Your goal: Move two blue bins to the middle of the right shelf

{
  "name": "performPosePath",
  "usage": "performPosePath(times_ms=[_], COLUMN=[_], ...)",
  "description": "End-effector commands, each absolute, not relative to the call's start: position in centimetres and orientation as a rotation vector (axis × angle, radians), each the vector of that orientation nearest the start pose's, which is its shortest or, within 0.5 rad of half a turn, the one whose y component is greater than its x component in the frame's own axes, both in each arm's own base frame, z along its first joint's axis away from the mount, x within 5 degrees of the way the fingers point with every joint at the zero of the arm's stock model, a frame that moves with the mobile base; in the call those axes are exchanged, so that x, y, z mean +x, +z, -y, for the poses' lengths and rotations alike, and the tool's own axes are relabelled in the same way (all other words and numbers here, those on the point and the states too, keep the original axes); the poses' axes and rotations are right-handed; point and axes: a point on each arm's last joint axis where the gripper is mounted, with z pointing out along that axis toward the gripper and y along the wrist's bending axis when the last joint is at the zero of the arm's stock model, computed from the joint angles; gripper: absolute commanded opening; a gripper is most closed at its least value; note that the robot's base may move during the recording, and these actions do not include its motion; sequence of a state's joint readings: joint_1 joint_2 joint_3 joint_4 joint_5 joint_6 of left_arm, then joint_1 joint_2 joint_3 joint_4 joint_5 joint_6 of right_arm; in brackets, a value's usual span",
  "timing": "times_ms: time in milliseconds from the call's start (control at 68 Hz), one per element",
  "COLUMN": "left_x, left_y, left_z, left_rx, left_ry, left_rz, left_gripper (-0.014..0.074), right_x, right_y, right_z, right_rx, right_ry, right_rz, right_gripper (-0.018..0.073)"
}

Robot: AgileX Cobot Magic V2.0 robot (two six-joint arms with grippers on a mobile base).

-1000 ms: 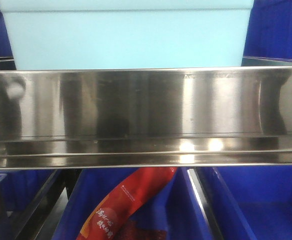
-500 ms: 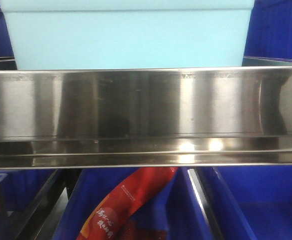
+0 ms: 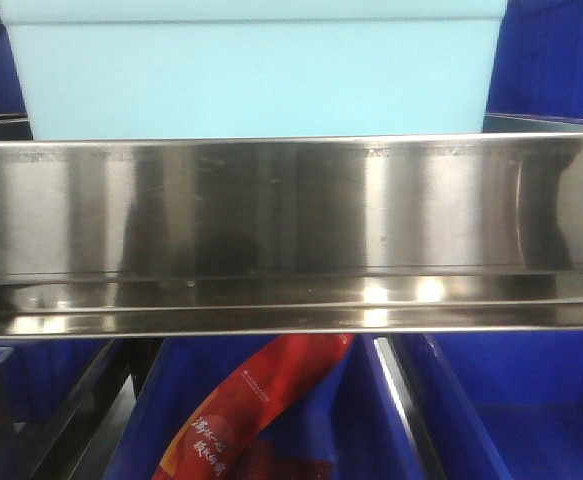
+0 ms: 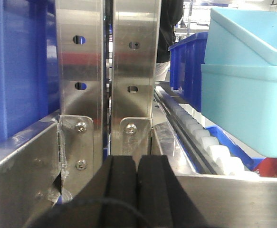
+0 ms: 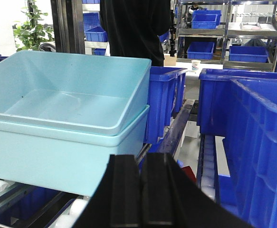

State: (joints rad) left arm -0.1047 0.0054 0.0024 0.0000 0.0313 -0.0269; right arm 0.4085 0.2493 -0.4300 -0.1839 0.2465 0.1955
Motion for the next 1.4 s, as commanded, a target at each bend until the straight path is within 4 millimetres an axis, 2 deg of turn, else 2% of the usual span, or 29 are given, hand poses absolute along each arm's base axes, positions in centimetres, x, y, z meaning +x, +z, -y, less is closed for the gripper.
performPosePath(times_ms=[0, 574, 735, 868, 1000, 1235, 1382], left_x=[5.6, 5.6, 5.6, 5.6, 5.6, 5.6, 5.6], left_y=[21.3, 21.3, 21.3, 21.3, 21.3, 21.3, 21.3], left_z=[0.6, 0.6, 0.6, 0.6, 0.6, 0.6, 0.6], left_rx=[0.058, 0.058, 0.058, 0.058, 0.058, 0.058, 0.058], left_ry=[-0.104, -0.104, -0.104, -0.104, -0.104, -0.104, -0.104], left_rz=[-1.489, -1.489, -1.489, -1.489, -1.489, -1.489, -1.489], left_gripper=[-0.0111, -0.0111, -0.0111, -0.0111, -0.0111, -0.0111, -0.0111], right_x=[5.9, 5.9, 5.9, 6.2, 6.4, 5.9, 5.5], right_y=[32.1, 32.1, 32.1, 31.7, 30.0, 24.4, 21.6], right_z=[-2.1, -2.1, -1.9, -1.3, -0.7, -0.3, -0.3], right_rx=[-0.266, -0.267, -0.239, -0.158, -0.061, -0.015, -0.007], right_ry=[0.297, 0.295, 0.254, 0.155, 0.087, 0.054, 0.060], right_rz=[-1.504, -1.504, -1.513, -1.525, -1.552, -1.568, -1.574], right_gripper=[-0.0162, -0.0162, -0.0162, -0.0162, -0.0162, -0.0162, -0.0162])
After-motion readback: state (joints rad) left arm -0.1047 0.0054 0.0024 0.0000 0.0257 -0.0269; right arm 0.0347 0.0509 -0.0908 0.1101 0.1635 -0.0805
